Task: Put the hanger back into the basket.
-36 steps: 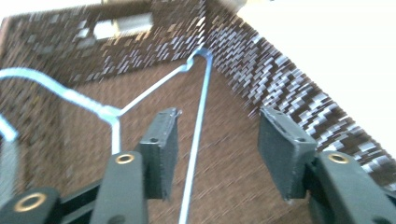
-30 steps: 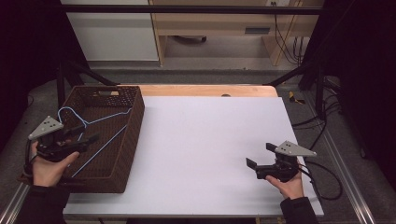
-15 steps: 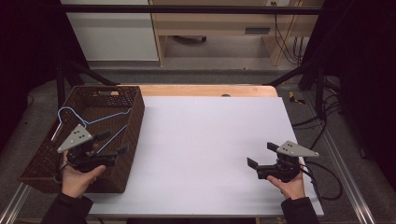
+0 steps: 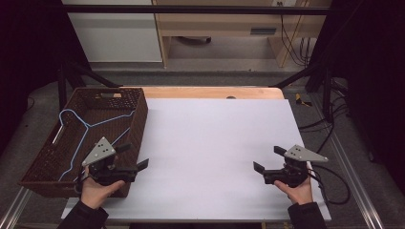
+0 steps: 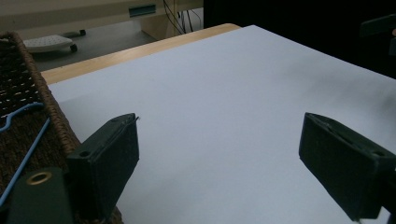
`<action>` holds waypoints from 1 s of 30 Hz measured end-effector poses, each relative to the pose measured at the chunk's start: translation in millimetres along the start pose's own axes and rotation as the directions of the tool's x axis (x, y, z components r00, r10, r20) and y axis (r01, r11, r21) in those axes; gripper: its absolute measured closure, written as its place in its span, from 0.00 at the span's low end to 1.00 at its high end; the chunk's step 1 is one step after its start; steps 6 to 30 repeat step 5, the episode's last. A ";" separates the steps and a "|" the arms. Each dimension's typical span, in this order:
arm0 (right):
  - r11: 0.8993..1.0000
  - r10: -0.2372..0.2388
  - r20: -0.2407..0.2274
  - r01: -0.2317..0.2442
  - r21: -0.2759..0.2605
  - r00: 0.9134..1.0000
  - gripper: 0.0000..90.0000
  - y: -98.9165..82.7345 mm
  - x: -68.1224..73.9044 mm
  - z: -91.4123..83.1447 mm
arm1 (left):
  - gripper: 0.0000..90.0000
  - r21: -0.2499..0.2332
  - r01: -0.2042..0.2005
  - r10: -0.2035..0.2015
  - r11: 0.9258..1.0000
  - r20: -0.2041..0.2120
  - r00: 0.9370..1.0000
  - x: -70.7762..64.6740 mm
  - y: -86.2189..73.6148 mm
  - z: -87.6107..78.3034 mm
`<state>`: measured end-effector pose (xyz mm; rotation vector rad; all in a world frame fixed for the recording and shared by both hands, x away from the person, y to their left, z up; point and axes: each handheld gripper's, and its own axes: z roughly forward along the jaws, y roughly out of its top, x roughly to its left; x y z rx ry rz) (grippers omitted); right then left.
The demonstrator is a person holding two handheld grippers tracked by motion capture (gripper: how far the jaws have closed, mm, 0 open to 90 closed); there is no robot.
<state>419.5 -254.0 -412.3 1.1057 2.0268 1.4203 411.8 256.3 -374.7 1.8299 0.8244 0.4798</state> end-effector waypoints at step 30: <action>1.000 0.011 0.000 -0.011 -0.011 1.000 0.02 0.8 -0.1 -2.6 | 0.13 0.024 -0.014 0.014 1.000 0.022 1.000 -10.1 -7.4 9.9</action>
